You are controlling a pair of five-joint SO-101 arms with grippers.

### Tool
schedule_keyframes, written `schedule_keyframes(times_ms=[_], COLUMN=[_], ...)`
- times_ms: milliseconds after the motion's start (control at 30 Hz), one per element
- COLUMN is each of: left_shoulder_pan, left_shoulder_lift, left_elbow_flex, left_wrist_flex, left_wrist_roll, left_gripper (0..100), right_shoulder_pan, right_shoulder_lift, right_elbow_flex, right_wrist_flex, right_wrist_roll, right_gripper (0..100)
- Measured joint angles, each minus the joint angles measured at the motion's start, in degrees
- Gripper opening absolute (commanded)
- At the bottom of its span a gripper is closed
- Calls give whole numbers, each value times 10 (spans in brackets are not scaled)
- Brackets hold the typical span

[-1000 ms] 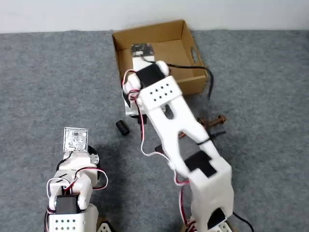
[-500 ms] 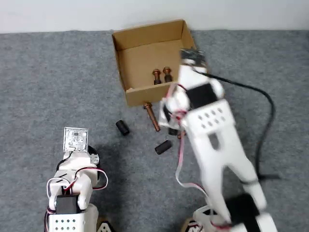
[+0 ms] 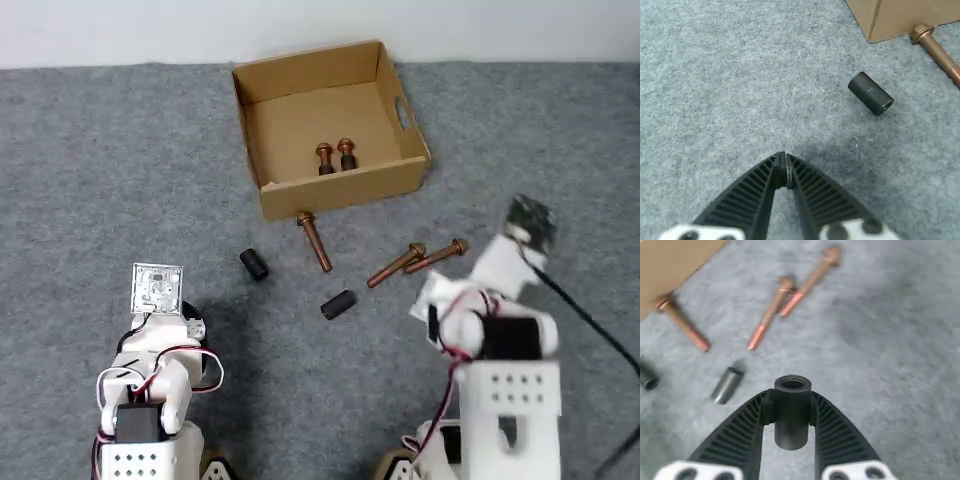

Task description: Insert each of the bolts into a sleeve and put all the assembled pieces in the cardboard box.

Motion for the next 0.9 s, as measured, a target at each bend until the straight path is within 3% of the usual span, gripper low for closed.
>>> schedule_keyframes(times_ms=[167, 500, 733, 900], left_shoulder_pan=[18, 25, 33, 76], left_shoulder_lift=[0, 0, 4, 116], left_elbow_flex=[0, -4, -99, -193], left_wrist_flex=[0, 2, 57, 63], left_wrist_roll=[0, -45, -50, -47], left_gripper=[6, 6, 6, 6], right_shoulder_pan=[54, 76, 76, 75], right_shoulder_lift=[-96, -258, -331, -364], right_elbow_flex=[91, 164, 185, 188], right_wrist_flex=[-4, -10, -10, -10], right_wrist_roll=[0, 0, 13, 23], right_gripper=[8, 8, 8, 8])
